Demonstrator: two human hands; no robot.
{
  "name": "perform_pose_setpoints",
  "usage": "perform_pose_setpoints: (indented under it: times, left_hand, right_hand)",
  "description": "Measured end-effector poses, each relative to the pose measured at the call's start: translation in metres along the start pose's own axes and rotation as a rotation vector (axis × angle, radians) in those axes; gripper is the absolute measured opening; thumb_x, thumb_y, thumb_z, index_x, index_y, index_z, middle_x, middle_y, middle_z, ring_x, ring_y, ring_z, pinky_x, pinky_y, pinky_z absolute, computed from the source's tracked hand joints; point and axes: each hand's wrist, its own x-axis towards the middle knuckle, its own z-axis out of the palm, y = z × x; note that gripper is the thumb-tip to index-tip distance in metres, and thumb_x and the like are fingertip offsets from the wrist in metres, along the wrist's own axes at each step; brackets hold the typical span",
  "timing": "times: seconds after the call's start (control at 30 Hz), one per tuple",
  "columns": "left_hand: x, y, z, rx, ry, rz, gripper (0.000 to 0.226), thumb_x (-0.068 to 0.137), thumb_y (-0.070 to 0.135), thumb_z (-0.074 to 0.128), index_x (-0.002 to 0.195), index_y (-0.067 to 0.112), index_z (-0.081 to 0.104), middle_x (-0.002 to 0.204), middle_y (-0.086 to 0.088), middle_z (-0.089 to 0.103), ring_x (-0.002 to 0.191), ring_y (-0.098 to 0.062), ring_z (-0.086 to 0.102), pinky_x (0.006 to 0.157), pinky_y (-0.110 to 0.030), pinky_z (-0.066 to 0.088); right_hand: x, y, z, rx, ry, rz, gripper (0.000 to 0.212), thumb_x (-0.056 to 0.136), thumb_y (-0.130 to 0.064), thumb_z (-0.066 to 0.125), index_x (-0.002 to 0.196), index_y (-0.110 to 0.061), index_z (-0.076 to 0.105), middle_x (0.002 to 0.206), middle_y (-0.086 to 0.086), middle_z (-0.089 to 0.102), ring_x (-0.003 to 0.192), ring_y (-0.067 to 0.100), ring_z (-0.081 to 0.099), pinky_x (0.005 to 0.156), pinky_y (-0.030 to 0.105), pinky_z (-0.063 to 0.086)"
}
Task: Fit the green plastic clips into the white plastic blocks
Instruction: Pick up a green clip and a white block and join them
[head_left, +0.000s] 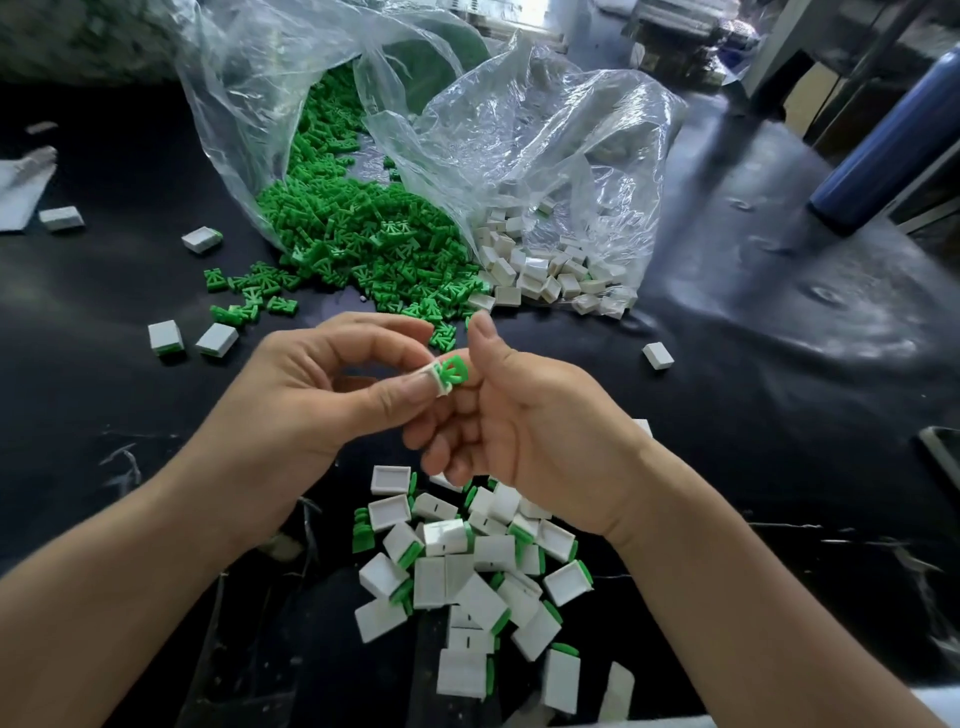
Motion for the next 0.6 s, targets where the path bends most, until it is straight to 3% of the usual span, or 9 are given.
perform_pose_setpoints:
  times: [0.07,0.13,0.2,0.27,0.37,0.47,0.6]
  left_hand:
    - [0.0,-0.002,-0.002,-0.014,-0.041,-0.011,0.025,0.048,0.016,0.083,0.069,0.012,0.071,0.103,0.001,0.07,0.086,-0.012,0.069,0.071,-0.02,0.054]
    - [-0.001,-0.002,-0.002,-0.054,-0.095,-0.005,0.026,0.054,0.027,0.083,0.072,0.012,0.071,0.097,0.0,0.072,0.076,-0.022,0.066,0.065,-0.025,0.056]
    - [-0.002,-0.003,-0.001,-0.095,-0.124,0.014,0.032,0.059,0.035,0.08,0.08,0.012,0.073,0.086,-0.011,0.071,0.068,-0.027,0.062,0.06,-0.028,0.056]
    - [-0.003,-0.004,-0.001,-0.136,-0.146,0.021,0.034,0.064,0.028,0.076,0.089,0.006,0.072,0.069,-0.025,0.061,0.056,-0.027,0.061,0.055,-0.032,0.054]
    - [-0.002,-0.006,0.0,-0.144,-0.162,0.025,0.03,0.069,0.016,0.072,0.092,-0.003,0.068,0.059,-0.018,0.06,0.051,-0.032,0.06,0.054,-0.037,0.053]
    - [-0.002,-0.005,0.001,-0.144,-0.149,0.031,0.023,0.069,0.012,0.066,0.088,-0.001,0.07,0.059,-0.014,0.061,0.052,-0.036,0.061,0.055,-0.04,0.054]
    - [-0.003,-0.006,0.001,-0.159,-0.148,0.025,0.035,0.067,0.026,0.076,0.093,0.004,0.072,0.064,-0.012,0.064,0.058,-0.031,0.063,0.06,-0.043,0.056]
  right_hand:
    - [0.001,0.002,0.003,0.021,-0.025,0.024,0.051,0.072,-0.053,0.033,0.077,-0.007,0.054,0.068,0.008,0.056,0.055,0.013,0.052,0.053,0.02,0.041]
    - [0.002,0.004,0.004,0.07,-0.059,0.037,0.055,0.074,-0.053,0.033,0.085,-0.004,0.054,0.066,0.007,0.056,0.055,0.013,0.051,0.055,0.023,0.039]
    - [0.001,0.004,0.005,0.106,-0.051,0.031,0.057,0.075,-0.051,0.034,0.092,-0.001,0.055,0.063,0.005,0.054,0.054,0.013,0.048,0.055,0.023,0.038]
    - [0.001,0.005,0.007,0.089,-0.015,0.025,0.046,0.075,-0.051,0.036,0.081,-0.008,0.054,0.059,0.002,0.05,0.051,0.01,0.044,0.051,0.019,0.037]
    - [0.0,0.007,0.011,0.041,0.055,0.02,0.039,0.084,-0.048,0.035,0.074,-0.012,0.048,0.058,-0.001,0.044,0.049,0.009,0.038,0.048,0.018,0.032]
    - [0.0,0.008,0.012,0.018,0.1,0.012,0.037,0.092,-0.043,0.033,0.076,-0.013,0.047,0.058,-0.003,0.041,0.049,0.008,0.035,0.049,0.018,0.03]
    - [-0.002,0.007,0.011,0.035,0.103,-0.017,0.034,0.092,-0.041,0.035,0.076,-0.012,0.046,0.057,-0.004,0.038,0.047,0.006,0.034,0.047,0.017,0.029]
